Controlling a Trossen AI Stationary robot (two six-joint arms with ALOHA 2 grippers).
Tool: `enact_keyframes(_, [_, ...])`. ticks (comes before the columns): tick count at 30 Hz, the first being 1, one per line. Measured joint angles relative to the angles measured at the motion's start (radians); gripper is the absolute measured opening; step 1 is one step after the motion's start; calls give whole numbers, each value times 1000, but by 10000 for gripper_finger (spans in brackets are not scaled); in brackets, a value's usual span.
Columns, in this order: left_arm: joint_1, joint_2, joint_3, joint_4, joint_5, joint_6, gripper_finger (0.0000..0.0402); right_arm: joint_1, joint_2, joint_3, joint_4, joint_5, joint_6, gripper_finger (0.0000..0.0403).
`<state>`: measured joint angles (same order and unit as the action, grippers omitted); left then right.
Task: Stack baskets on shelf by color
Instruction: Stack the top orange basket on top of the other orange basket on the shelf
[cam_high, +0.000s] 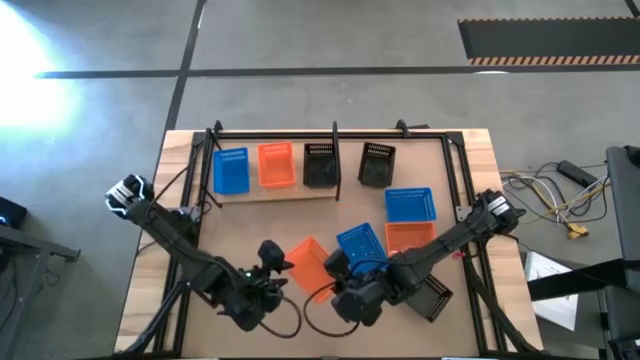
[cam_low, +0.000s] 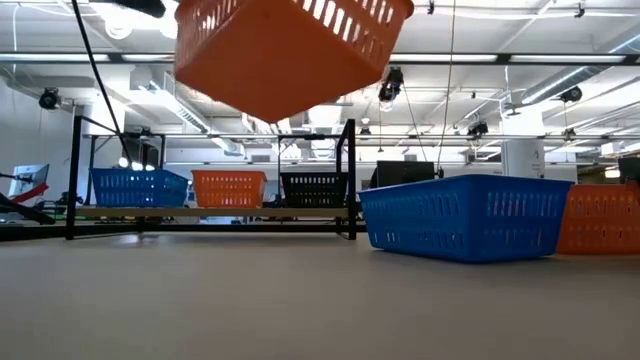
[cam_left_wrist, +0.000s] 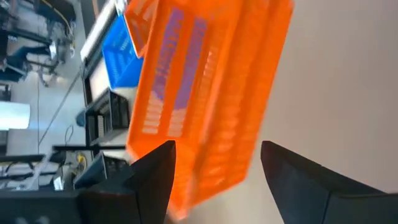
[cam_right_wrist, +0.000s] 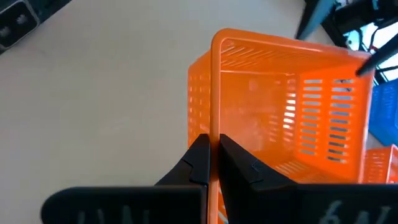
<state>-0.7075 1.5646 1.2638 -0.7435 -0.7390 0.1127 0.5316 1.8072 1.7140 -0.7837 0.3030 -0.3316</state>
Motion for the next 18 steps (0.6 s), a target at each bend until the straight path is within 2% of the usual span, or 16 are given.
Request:
enact_keyframes(4, [41,0,-26,2,56,-1,218,1,0,-4,5,-33,-4,9])
enact_keyframes(7, [69,2,-30,3,129,-2,197,0,0,-12,4,-42,-9,9])
enact_keyframes(18, [105,9,-29,62,317,-1,22,0,0,-34,11,-43,-24,9])
